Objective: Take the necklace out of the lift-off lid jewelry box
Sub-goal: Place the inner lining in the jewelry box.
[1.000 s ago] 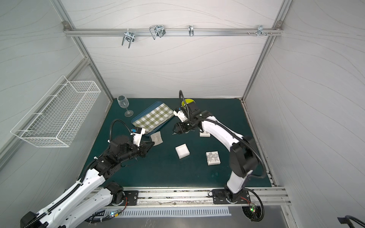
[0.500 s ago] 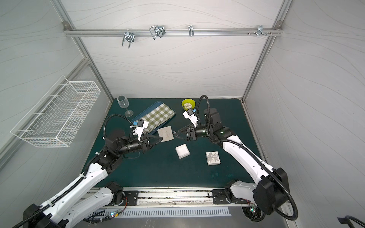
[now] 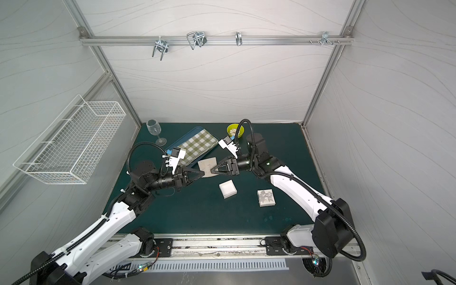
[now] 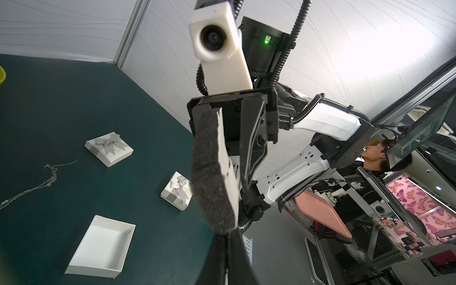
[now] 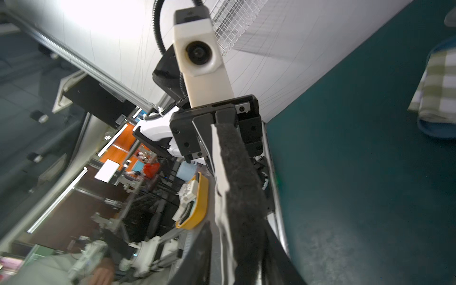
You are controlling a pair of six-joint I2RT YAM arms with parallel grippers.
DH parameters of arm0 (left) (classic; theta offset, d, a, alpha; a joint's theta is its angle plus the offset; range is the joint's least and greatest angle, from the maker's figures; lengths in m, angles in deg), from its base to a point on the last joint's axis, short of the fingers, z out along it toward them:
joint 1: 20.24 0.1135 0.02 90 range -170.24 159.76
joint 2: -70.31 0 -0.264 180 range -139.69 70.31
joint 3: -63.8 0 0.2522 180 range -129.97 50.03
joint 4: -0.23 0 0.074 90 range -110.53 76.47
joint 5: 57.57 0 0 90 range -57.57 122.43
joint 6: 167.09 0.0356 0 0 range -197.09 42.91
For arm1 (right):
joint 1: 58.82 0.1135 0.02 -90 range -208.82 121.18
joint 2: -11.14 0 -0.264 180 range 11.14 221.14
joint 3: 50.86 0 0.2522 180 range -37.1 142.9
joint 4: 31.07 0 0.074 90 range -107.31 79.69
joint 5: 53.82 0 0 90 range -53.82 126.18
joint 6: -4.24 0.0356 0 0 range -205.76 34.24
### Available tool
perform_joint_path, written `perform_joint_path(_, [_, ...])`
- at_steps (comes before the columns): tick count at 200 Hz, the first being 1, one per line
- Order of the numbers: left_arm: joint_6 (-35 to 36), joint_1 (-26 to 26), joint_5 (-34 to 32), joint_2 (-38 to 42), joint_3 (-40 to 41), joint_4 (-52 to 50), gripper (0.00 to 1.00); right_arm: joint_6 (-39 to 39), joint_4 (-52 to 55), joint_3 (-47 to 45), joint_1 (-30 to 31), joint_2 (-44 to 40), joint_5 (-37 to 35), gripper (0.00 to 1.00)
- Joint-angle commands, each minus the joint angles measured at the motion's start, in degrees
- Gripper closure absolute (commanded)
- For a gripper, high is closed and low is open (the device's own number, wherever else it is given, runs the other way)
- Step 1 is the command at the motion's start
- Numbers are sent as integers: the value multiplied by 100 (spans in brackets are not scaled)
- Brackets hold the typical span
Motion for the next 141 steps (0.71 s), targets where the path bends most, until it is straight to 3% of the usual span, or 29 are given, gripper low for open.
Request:
perform_joint_path(1, [85, 20, 61, 8, -139, -9, 100, 91, -132, 14, -22, -6, -31, 82])
perform_joint_path(12, [173, 22, -23, 10, -124, -150, 99, 10, 75, 8, -48, -37, -183, 85])
perform_joint_path(30, [443, 21, -285, 7, -85, -510, 69, -440, 968, 102, -135, -82, -615, 87])
perform_joint_path(50, [731, 20, -858, 64, 23, -1011, 57, -1080, 2169, 167, -429, -38, -1178, 88])
perform_joint_path(80, [674, 20, -1905, 75, 379, -1473, 57, -1859, 3484, 195, -905, 292, -2101, 87])
perform_joint_path(114, [-310, 7, -2277, -384, 1186, -639, 71, -2546, 3987, 314, -504, 876, -3163, 87])
perform_joint_path(141, [-525, -281, -2845, -1160, 1239, -1002, 78, -2803, 4141, 520, -293, 1380, -3531, 89])
